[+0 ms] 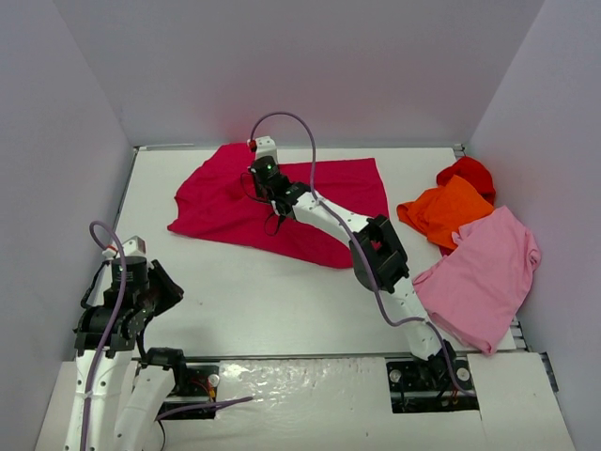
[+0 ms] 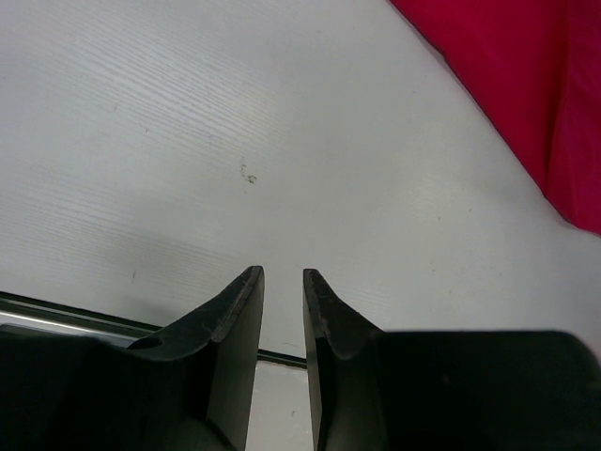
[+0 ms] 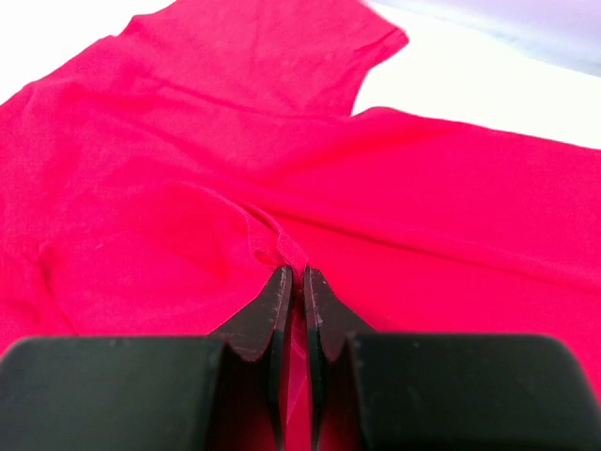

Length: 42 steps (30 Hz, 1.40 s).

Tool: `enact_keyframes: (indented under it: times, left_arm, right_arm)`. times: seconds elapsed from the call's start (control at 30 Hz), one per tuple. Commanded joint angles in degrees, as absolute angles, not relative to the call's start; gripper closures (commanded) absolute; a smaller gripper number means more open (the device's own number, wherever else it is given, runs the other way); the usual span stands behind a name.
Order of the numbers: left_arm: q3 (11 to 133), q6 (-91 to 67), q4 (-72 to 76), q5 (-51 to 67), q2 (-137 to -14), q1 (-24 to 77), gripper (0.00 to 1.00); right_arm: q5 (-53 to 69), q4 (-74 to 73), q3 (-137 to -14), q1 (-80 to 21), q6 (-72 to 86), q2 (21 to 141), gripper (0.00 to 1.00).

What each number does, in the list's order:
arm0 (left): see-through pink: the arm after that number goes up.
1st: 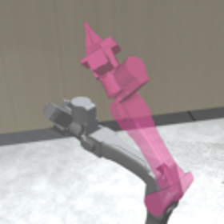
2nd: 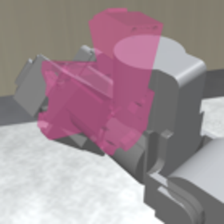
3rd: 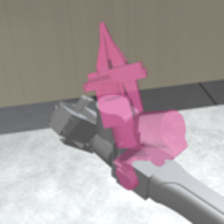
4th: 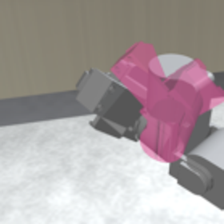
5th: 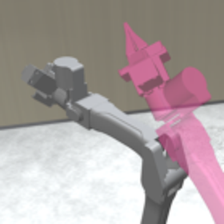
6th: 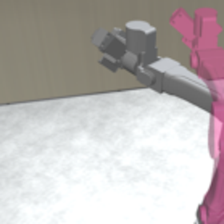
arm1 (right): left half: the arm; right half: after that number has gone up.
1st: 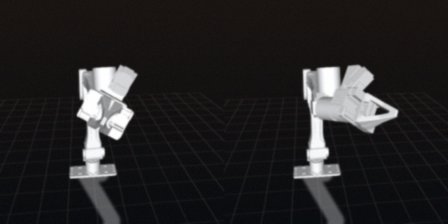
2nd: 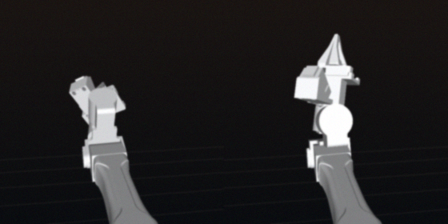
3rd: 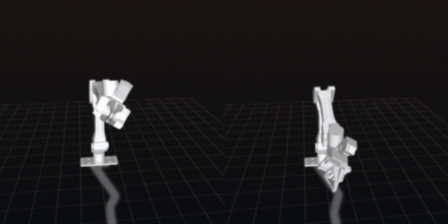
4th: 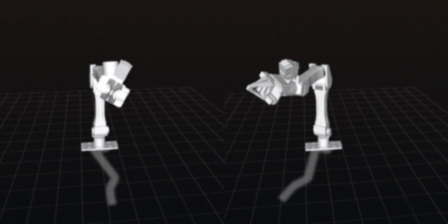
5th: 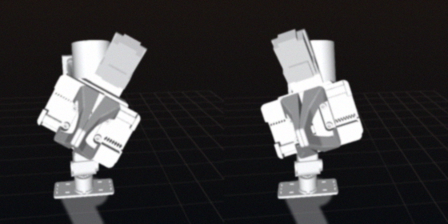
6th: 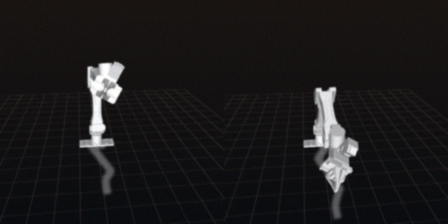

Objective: Fold and stack the t-shirts
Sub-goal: Fold the flattened tshirt in 1/3 of the way

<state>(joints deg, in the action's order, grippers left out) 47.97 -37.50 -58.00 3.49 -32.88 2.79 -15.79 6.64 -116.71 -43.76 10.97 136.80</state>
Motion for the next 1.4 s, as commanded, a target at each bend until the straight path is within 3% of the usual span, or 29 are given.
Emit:
enact_keyframes:
  times: [0.0,0.4,0.83,0.87,0.97,1.07,1.2,1.27,1.37]
  left_arm:
    - [48.52,-36.91,-55.11,3.96,-34.01,2.64,0.79]
    - [48.52,-36.82,-55.19,3.96,-34.28,2.64,0.79]
    - [48.52,-36.8,-55.13,3.72,-34.69,2.72,0.79]
    - [48.52,-36.83,-55.11,3.75,-34.77,2.72,0.79]
    - [48.52,-36.83,-55.11,3.69,-34.97,2.65,0.79]
    - [48.52,-36.83,-55.11,3.78,-35.07,2.72,0.79]
    - [48.94,-36.91,-55.12,4.52,-34.74,2.64,0.79]
    - [49.25,-36.89,-53.35,6.82,-34.73,2.64,0.79]
    - [49.35,-40.34,-46.21,18.36,-38.97,2.86,0.78]
  right_arm:
    - [-20.19,10.99,-119.82,-42.81,10.09,136.49,1.0]
    - [-28.31,7.66,-117.5,-42.21,12.05,139.43,1.0]
    - [-27.5,8.83,-125.81,-38.83,10.18,144.79,1.0]
    - [-27.65,8.93,-125.86,-38.71,10.16,144.95,0.98]
    - [-28.25,8.73,-125.88,-38.1,9.86,145.28,0.6]
    - [-30.4,7.64,-122.59,-37.97,10.65,141.58,0.38]
    - [-33.29,5.12,-109.47,-36.81,15.79,130.4,0.4]
    - [-28.77,2.31,-99.02,-35.69,22.82,122.65,0.43]
    - [-26.32,1.0,-82.82,-35.05,27.19,110.01,0.45]
